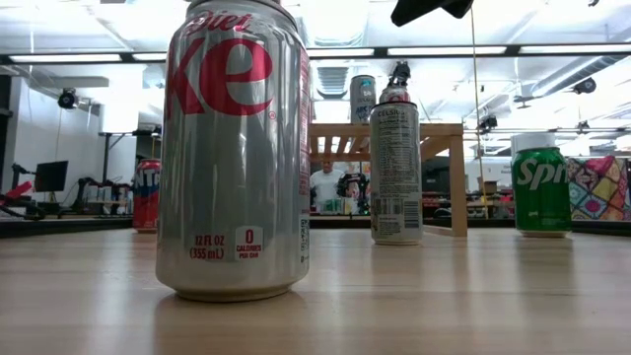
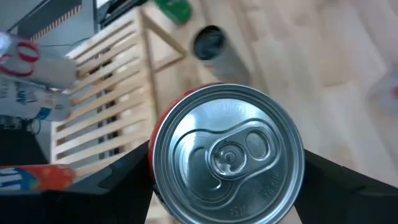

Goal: Place canned beverage on shelf
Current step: Put the bottom red soda can aligned with the other red soda can on the shelf

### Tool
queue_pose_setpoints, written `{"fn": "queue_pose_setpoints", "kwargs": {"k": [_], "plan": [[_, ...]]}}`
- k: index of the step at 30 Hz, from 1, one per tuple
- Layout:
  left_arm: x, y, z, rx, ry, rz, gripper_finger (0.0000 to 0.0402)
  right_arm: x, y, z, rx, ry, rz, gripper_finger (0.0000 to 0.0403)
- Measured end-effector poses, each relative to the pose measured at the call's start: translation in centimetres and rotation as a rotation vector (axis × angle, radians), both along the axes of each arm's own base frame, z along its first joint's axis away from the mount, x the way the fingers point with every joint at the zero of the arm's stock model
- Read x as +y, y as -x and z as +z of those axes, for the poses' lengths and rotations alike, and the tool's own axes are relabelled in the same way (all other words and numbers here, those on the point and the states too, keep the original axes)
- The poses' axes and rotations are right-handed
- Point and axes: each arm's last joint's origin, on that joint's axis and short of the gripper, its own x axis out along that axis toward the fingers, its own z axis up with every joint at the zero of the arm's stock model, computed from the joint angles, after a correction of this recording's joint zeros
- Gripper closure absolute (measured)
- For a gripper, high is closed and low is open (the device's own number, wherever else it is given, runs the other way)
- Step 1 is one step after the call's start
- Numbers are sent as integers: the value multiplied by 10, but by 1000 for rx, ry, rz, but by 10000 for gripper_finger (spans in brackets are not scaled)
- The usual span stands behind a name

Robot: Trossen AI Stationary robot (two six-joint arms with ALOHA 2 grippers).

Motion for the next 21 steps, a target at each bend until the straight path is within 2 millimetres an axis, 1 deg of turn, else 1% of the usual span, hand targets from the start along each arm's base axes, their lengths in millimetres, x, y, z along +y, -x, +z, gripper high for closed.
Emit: {"fn": "queue_pose_setpoints", "kwargs": {"k": [3, 7, 9, 11, 15, 18, 21], "plan": [[41, -6, 3, -13, 19, 23, 116, 0, 0, 0, 0, -1, 0, 394], [93, -10, 4, -67, 45, 135, 116, 0, 0, 0, -2, -6, -6, 394], [115, -9, 2, -68, 73, 188, 116, 0, 0, 0, -2, -9, -9, 394], [132, -7, -3, -54, 107, 229, 116, 0, 0, 0, -3, -9, -9, 394], [154, -2, -6, -55, 194, 263, 116, 0, 0, 0, -4, -12, -12, 394], [161, -1, -8, -59, 245, 261, 116, -1, -1, 0, -6, -14, -16, 394], [163, 0, -8, -65, 270, 292, 116, -3, -1, 0, -8, -17, -25, 394]]}}
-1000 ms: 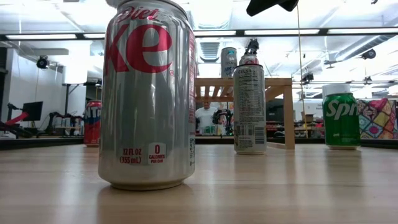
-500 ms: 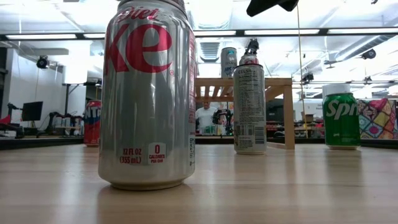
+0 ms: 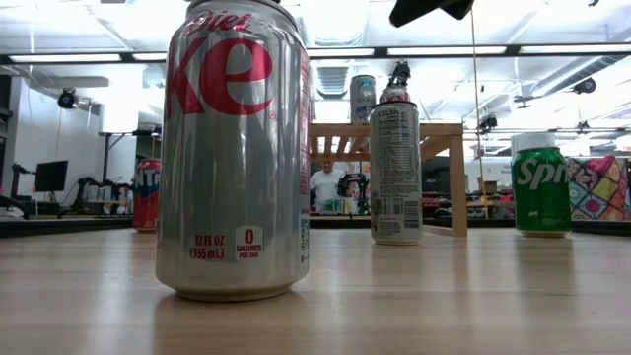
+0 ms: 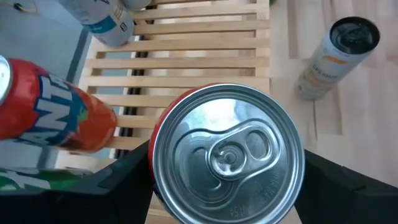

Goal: Place canned beverage on shelf
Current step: Put the bottom red soda can aligned with the other red soda can on the shelf

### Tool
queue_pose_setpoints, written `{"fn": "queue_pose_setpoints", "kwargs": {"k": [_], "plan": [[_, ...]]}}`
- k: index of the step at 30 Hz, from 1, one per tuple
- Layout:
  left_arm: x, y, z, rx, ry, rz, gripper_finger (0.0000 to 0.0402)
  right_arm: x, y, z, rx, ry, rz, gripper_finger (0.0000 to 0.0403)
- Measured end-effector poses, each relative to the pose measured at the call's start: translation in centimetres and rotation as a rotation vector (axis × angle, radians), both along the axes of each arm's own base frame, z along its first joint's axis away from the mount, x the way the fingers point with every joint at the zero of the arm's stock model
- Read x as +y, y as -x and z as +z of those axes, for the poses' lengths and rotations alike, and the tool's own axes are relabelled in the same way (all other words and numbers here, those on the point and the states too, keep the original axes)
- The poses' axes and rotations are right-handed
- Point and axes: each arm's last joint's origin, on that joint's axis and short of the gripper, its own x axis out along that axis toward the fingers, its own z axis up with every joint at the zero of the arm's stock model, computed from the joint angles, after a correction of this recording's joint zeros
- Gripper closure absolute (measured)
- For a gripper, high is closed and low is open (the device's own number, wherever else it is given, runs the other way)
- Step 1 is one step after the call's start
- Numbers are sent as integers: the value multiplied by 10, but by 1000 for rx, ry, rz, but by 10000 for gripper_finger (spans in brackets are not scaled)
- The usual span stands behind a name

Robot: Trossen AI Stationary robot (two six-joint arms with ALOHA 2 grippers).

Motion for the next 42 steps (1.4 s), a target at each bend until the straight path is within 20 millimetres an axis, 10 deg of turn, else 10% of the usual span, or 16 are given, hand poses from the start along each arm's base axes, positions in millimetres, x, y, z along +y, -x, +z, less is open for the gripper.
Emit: {"fn": "queue_pose_setpoints", "kwargs": {"k": [42], "plan": [[4, -4, -9, -8, 112, 139, 115, -3, -1, 0, -2, -8, -18, 394]]}}
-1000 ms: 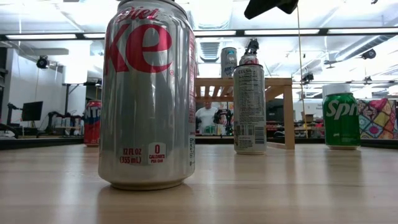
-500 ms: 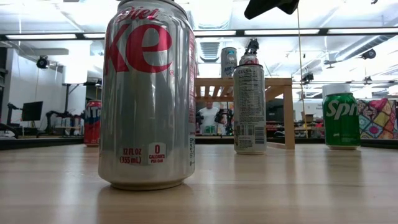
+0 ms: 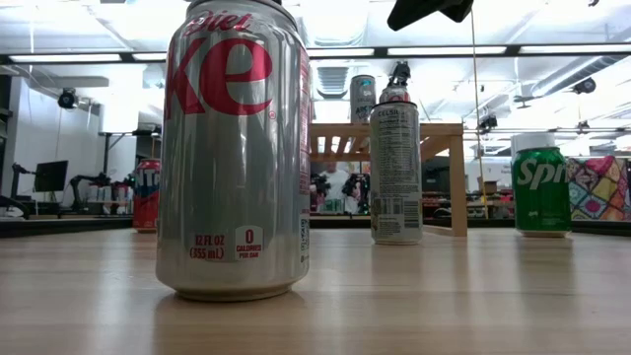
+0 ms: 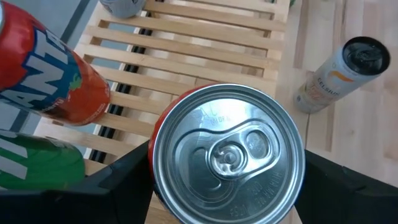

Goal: Place canned beverage on shelf
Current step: Put the bottom red soda can aligned with the other red soda can on the shelf

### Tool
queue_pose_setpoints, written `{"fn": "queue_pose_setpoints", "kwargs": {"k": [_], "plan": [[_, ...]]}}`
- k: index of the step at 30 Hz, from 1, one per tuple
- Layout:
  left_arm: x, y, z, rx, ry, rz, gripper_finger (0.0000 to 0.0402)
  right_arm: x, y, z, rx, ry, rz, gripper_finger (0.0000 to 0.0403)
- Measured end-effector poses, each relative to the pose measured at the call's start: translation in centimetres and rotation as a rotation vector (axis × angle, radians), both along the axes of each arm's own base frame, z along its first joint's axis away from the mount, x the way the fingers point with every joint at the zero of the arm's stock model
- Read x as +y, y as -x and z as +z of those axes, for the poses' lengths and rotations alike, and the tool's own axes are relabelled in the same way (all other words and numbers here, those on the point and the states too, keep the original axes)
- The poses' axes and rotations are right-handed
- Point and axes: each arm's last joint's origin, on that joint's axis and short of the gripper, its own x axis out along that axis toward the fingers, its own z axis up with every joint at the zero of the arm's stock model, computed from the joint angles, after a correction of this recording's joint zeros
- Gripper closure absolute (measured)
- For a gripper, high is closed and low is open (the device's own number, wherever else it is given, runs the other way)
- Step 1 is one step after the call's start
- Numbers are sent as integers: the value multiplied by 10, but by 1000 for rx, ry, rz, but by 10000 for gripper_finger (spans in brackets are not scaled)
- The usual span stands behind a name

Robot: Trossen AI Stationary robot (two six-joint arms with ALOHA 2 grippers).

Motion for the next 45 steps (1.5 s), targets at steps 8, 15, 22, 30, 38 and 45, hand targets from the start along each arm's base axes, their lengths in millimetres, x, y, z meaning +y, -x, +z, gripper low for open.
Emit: {"fn": "queue_pose_setpoints", "kwargs": {"k": [8, 15, 22, 30, 38, 45], "plan": [[3, -7, -8, 32, 7, 0, 114, 0, 0, 0, 2, 1, 0, 394], [3, -7, -9, 32, 7, 0, 114, 0, 0, 0, 2, 1, 0, 394], [3, -7, -9, 33, 5, -3, 114, 0, 0, 0, 2, 1, 0, 394], [4, -9, -9, 27, -9, -15, 113, 0, 0, 0, 2, 1, 0, 394], [4, -9, -9, 25, -3, -8, 113, 0, 0, 0, 0, 7, -5, 394], [4, -9, -9, 25, -2, -7, 113, 0, 0, 0, 0, 7, -5, 394]]}}
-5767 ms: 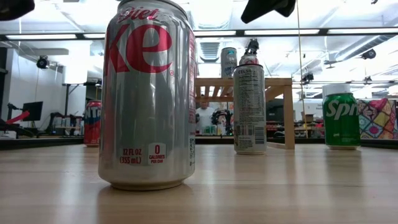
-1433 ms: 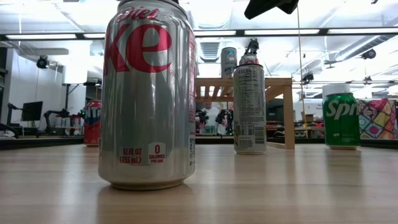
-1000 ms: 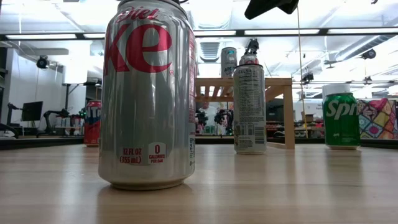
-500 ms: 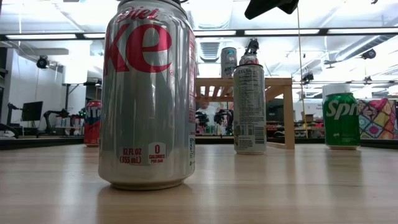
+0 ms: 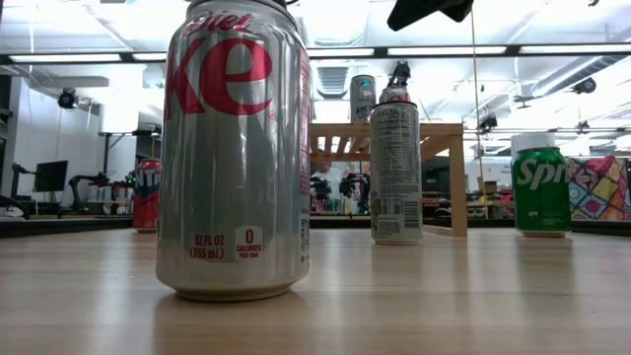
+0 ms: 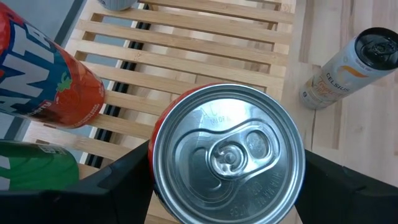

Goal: Place canned beverage on shelf
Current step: Put the bottom red soda can aligned with the other red soda can on the shelf

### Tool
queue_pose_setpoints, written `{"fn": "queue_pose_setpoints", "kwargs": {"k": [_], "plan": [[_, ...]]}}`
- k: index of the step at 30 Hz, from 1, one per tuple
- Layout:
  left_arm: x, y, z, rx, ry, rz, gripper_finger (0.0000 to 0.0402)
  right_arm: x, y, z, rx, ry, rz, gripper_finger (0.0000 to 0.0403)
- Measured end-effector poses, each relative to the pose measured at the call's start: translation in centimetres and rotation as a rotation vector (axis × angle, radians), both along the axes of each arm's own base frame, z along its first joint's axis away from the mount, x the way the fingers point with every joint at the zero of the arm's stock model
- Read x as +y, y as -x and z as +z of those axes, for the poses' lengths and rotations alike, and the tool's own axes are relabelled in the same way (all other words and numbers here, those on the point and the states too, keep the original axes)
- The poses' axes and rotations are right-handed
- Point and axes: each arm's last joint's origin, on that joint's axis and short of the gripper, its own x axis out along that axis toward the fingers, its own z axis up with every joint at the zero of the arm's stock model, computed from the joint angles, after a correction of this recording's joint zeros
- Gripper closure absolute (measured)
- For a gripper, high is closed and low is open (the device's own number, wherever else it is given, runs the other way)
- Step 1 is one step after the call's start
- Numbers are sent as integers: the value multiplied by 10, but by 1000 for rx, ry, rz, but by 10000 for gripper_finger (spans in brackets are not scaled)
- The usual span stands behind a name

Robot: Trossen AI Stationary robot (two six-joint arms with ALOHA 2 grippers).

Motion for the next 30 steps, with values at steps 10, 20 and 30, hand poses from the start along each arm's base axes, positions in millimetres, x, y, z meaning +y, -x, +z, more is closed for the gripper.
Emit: {"fn": "queue_pose_setpoints", "kwargs": {"k": [10, 20, 30], "plan": [[0, 0, 1, -9, 1, 8, 49, 0, 0, 0, 0, 0, 0, 394], [0, 1, 2, -1, -19, -20, 9, 0, 0, 0, -4, -1, 0, 394], [-8, 19, 52, -58, -91, -66, 9, 0, -5, 4, -75, 27, -18, 394]]}}
